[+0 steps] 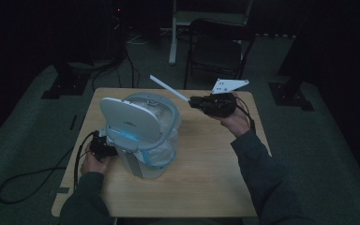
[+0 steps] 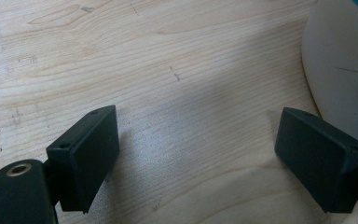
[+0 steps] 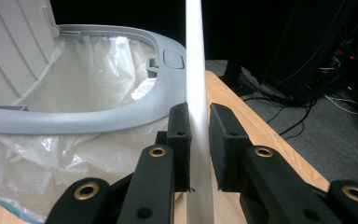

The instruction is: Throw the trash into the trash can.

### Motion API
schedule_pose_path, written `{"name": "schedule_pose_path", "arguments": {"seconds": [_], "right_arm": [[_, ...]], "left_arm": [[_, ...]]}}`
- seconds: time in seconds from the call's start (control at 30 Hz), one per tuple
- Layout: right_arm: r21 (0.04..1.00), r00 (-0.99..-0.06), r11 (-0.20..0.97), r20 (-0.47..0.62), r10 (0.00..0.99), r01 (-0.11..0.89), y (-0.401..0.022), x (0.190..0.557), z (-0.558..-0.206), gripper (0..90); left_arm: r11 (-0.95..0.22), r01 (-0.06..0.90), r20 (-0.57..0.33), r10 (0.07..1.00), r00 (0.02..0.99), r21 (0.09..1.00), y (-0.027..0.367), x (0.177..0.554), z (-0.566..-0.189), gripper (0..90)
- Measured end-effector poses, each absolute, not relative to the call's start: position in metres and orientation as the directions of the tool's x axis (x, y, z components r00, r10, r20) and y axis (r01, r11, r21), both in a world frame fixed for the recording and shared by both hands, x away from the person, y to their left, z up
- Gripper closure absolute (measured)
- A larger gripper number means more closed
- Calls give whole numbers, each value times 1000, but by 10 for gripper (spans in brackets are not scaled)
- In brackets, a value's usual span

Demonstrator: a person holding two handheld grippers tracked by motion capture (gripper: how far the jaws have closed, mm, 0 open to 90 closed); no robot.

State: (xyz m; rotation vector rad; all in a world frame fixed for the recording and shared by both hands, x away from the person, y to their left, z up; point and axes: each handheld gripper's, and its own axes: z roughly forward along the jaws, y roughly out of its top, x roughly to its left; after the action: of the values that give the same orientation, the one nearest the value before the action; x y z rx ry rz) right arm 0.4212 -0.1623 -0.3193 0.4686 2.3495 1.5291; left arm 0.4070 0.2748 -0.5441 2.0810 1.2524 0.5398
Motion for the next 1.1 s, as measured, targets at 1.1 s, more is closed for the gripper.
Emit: {"name": "schedule_pose_path", "arguments": {"seconds": [1.1], "right_arm": [[917,-946,395,-74,315,60,-145,409,-312,783]], "left_arm": [[-340,623,20,887,461,704,275,407,-544,144]]}}
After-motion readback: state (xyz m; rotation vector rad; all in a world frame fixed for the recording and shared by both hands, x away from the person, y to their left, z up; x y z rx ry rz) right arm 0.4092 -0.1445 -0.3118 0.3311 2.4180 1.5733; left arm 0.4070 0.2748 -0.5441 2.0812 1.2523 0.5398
